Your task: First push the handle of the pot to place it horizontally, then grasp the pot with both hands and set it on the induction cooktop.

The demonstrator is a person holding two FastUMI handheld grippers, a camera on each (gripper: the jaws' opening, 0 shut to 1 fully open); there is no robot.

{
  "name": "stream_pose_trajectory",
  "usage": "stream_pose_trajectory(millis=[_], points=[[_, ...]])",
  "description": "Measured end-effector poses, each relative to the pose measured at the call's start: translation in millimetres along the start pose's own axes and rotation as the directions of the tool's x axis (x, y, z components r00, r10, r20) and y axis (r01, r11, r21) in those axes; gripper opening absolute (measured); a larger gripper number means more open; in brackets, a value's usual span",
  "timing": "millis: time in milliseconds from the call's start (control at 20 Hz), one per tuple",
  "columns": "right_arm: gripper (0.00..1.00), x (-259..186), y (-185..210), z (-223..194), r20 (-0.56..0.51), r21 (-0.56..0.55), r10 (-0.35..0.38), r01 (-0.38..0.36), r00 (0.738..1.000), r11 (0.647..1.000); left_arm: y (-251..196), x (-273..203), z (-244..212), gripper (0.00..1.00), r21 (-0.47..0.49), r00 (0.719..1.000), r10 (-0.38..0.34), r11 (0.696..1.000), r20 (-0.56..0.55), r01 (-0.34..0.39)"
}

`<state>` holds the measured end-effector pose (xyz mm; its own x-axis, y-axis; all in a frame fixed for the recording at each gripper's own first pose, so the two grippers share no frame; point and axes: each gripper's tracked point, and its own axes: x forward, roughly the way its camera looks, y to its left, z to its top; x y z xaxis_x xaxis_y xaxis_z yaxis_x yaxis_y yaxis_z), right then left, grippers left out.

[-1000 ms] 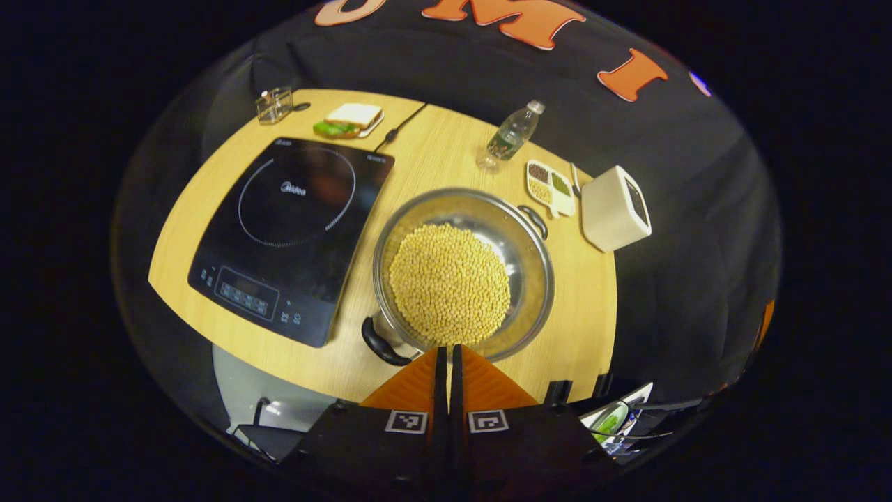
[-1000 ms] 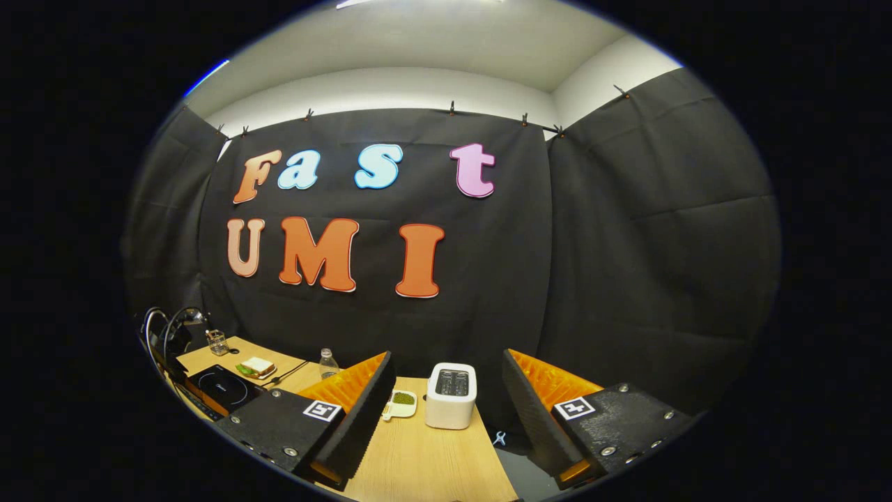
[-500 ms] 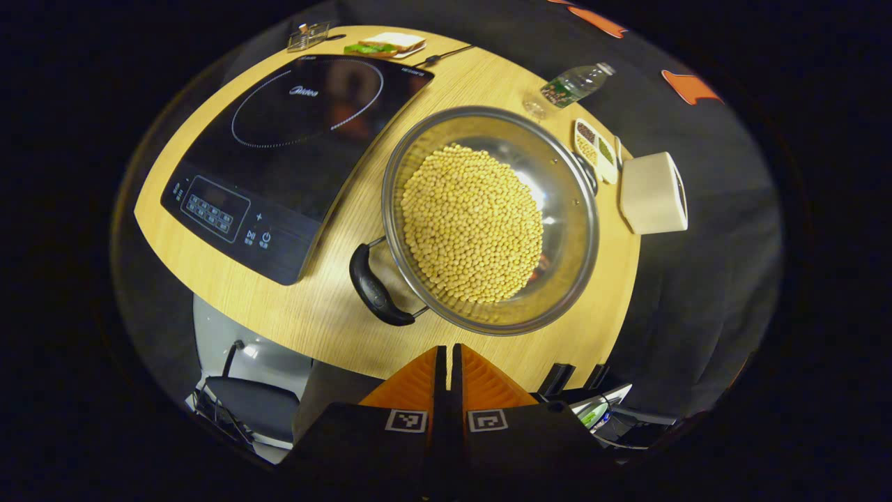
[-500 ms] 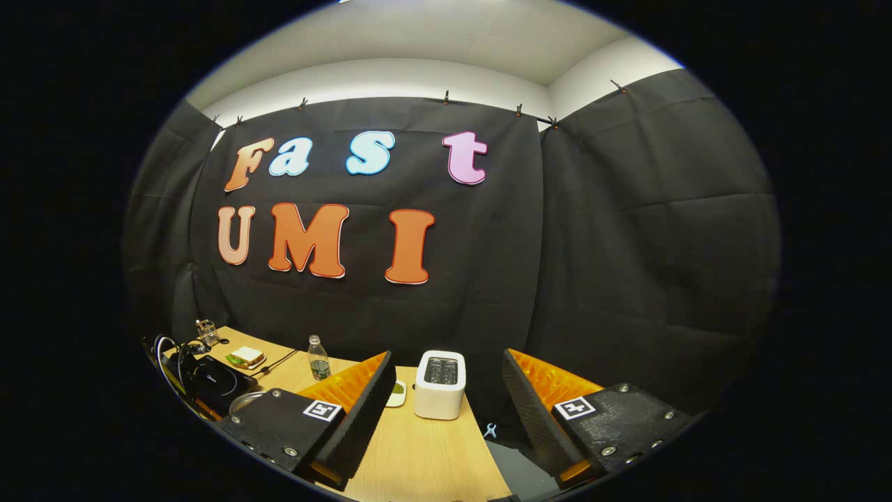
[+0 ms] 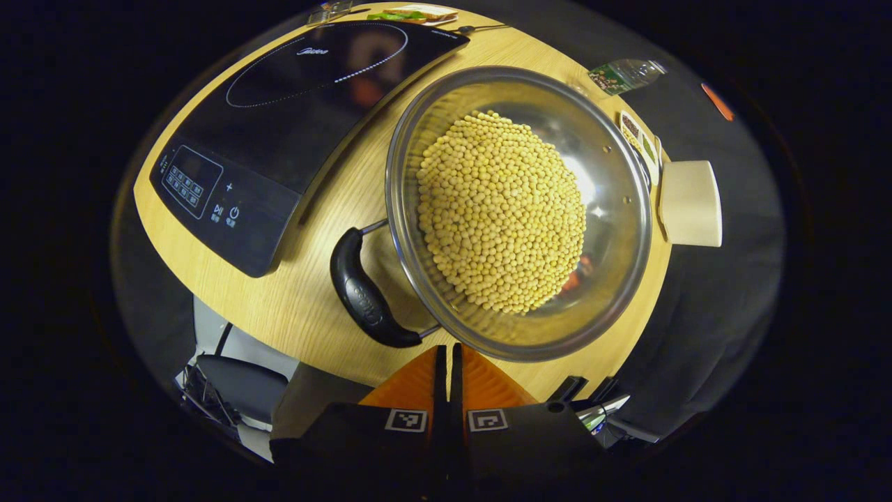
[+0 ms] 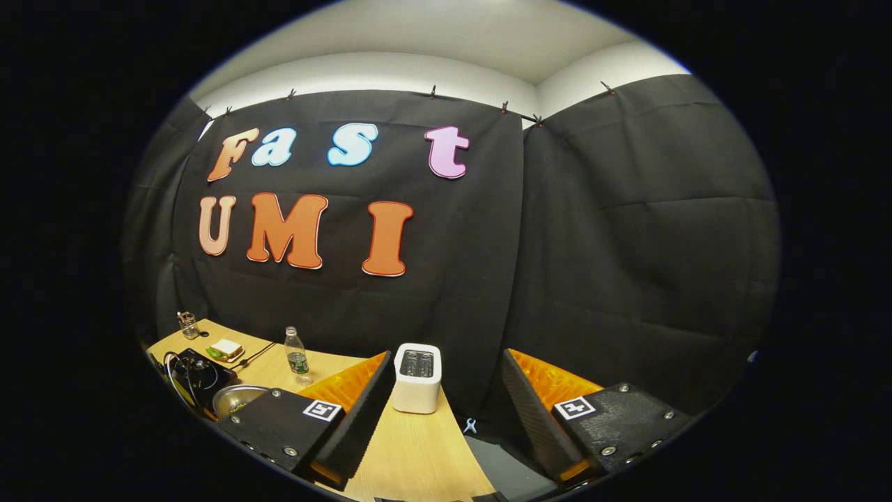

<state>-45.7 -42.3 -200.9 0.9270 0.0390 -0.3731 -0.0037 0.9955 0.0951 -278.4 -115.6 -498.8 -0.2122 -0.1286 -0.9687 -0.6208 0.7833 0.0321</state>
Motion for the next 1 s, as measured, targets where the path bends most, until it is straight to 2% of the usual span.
stream_pose_trajectory(millis=[50, 200, 500, 700, 1000], points=[[0.95, -1, -1, -1, -0.002, -0.001, -0.006, 0.006, 1.0, 1.0, 1, 3, -3, 0.07, 0.005, 1.0, -0.007, 1.0, -0.013, 0.007], [0.95, -3, -3, -6, -0.019, -0.012, -0.026, 0.026, 0.999, 1.0, 16, 11, 7, 0.08, 0.033, 0.998, 0.055, 0.998, 0.009, -0.055], [0.95, 6, 7, -17, -0.054, -0.005, -0.018, 0.018, 0.998, 1.0, 28, 1, 26, 0.08, 0.077, 0.994, 0.08, 0.993, 0.072, -0.086], [0.95, 20, 30, -21, -0.065, 0.018, 0.037, -0.036, 0.997, 0.999, 39, -7, 59, 0.08, 0.108, 0.978, 0.129, 0.983, 0.161, -0.147], [0.95, 46, 68, -26, -0.088, 0.028, 0.116, -0.114, 0.989, 0.993, 45, -13, 89, 0.08, 0.21, 0.957, 0.105, 0.964, 0.269, -0.165]])
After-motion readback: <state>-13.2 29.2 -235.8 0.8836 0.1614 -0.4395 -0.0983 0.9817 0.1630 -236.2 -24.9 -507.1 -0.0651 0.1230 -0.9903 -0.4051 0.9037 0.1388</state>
